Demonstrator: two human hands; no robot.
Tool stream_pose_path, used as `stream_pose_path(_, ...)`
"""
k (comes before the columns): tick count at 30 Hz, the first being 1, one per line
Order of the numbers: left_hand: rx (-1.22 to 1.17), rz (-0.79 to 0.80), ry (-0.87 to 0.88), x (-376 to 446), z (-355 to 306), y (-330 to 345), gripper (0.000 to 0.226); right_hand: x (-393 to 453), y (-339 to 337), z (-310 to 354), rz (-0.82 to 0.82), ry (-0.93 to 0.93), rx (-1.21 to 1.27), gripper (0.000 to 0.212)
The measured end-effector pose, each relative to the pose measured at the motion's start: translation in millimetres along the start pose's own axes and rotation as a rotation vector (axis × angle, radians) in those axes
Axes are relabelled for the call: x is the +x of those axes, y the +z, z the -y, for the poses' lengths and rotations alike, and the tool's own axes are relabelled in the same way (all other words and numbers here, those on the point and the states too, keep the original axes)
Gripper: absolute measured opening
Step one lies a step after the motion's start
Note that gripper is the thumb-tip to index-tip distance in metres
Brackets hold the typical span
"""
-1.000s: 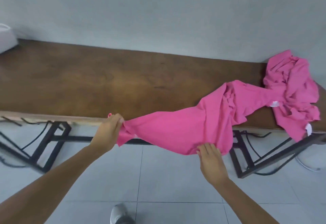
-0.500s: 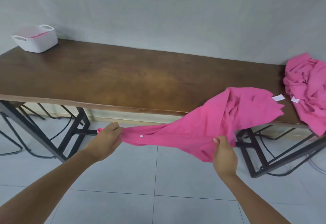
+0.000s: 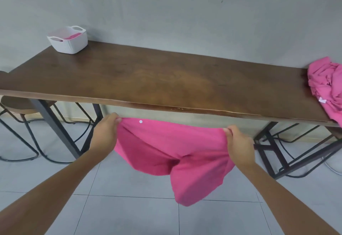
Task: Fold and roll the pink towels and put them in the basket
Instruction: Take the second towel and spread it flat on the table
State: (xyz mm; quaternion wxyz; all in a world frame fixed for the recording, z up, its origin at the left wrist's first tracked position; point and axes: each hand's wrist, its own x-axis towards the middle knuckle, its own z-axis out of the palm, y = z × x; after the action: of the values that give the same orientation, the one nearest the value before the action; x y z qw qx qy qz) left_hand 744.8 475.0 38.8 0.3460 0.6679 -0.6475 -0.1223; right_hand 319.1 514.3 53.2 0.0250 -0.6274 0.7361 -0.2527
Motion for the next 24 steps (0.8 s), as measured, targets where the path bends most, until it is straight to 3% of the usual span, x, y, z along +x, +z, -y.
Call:
stream_pose_path(5,-0.059,-0.102,-0.031,6.1,15.7,-25.8,0.039,4.4,-27.1,36.3,0.025,0.029,0.089,0.028)
stream_pose_path(8,-0.021,-0.121,0.011,14.1,23.8,-41.1,0.042,7.2,-38.4,46.9,0.003,-0.013,0.035,0.038)
stream_pose_path(12,0.130,-0.070,0.065,23.8,37.9,-65.8,0.055,13.2,-45.9,46.8,0.053,-0.392,-0.356,0.072)
stream_pose_path(14,0.186,-0.055,0.095,27.6,42.4,-76.4,0.055,15.6,-43.2,45.5,0.129,-0.535,-0.474,0.072)
stream_pose_path(17,0.199,-0.052,0.167,35.0,50.1,-85.5,0.051,17.8,-38.5,46.6,0.088,-0.645,-0.520,0.059)
stream_pose_path(19,0.248,-0.061,0.273,38.9,56.1,-89.7,0.042,17.9,-38.3,47.3,0.169,-0.555,-0.496,0.056)
stream_pose_path(21,0.287,-0.070,0.361,42.2,59.6,-91.6,0.032,19.0,-42.7,47.2,0.253,-0.403,-0.413,0.021)
stream_pose_path(22,0.282,-0.073,0.382,43.7,59.4,-92.0,0.028,17.8,-45.2,50.0,0.276,-0.365,-0.374,0.020)
stream_pose_path(24,0.279,-0.084,0.425,47.5,57.1,-91.5,0.027,15.0,-41.4,47.3,0.308,-0.290,-0.341,0.048)
